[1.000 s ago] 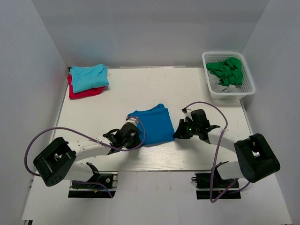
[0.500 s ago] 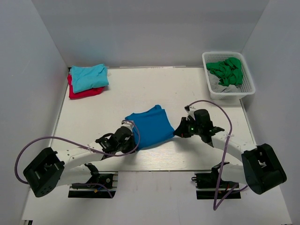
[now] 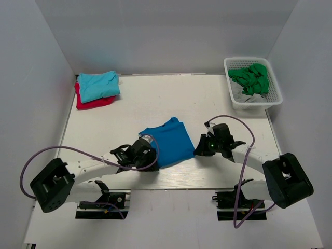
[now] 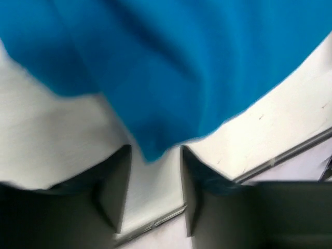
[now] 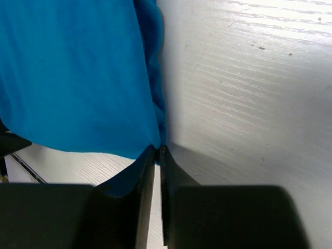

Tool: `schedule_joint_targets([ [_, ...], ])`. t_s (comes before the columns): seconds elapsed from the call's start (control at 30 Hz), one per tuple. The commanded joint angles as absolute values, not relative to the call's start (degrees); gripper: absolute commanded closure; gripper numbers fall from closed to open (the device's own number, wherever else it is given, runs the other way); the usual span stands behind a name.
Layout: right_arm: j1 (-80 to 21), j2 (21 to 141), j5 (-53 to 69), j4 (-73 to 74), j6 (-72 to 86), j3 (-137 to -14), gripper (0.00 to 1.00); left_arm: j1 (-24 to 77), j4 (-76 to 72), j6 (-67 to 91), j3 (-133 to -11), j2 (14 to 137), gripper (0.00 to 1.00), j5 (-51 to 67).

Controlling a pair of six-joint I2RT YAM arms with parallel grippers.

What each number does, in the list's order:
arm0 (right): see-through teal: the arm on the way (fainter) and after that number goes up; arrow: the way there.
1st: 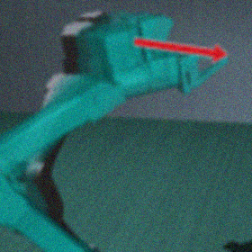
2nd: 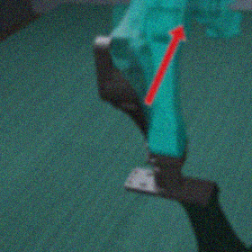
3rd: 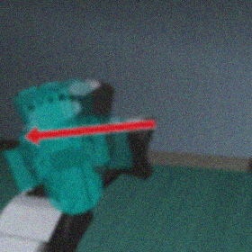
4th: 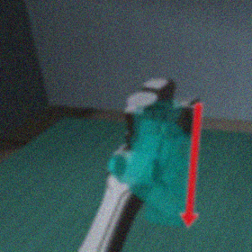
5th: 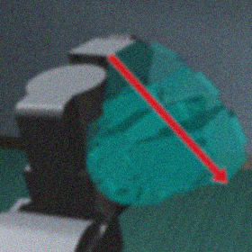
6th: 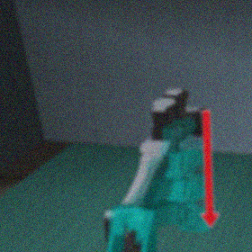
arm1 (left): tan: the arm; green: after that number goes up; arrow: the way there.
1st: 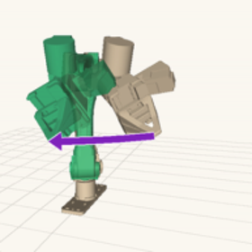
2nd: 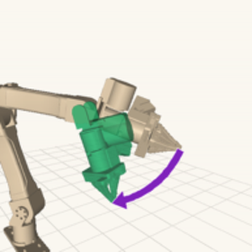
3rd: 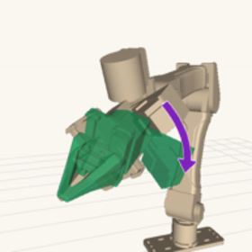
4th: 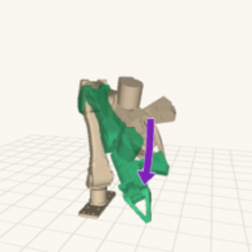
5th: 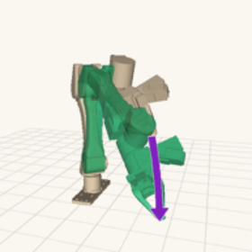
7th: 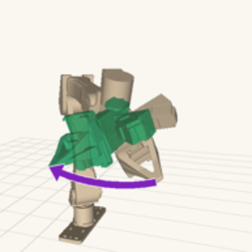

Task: Fold and stack the t-shirts
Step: Fold the long partially folded tshirt into a neat square

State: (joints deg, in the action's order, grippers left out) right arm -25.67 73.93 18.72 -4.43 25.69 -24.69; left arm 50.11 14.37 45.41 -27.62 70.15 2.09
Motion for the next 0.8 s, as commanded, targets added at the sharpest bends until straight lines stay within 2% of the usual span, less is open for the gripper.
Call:
schedule_joint_targets([
  [0.0,-25.75,71.55,17.14,-0.45,24.88,-28.65,0.81,50.45,29.08,46.05,-30.39,64.88,0.35,-1.84],
  [0.1,-25.58,68.3,17.05,3.24,24.35,-30.41,0.73,50.45,37.6,47.29,-34.17,58.74,0.0,-7.98],
  [0.17,-25.66,66.45,16.44,4.65,23.91,-31.98,0.6,49.93,40.87,50.09,-34.98,56.61,0.0,-13.68],
  [0.2,-25.49,65.14,16.26,5.35,23.65,-32.25,0.47,49.31,40.26,50.88,-35.5,55.73,0.0,-13.71],
  [0.23,-25.66,64.78,16.09,5.54,23.21,-32.43,0.1,49.31,37.64,50.89,-35.51,54.24,0.0,-14.67],
  [0.43,-25.58,63.11,16.26,6.59,23.12,-34.1,0.1,49.31,22.6,49.23,-32.61,53.87,0.0,-18.0],
  [0.77,-25.4,61.61,15.82,8.0,23.03,-35.51,0.1,48.78,22.42,49.83,-35.6,69.06,0.0,-22.24],
])
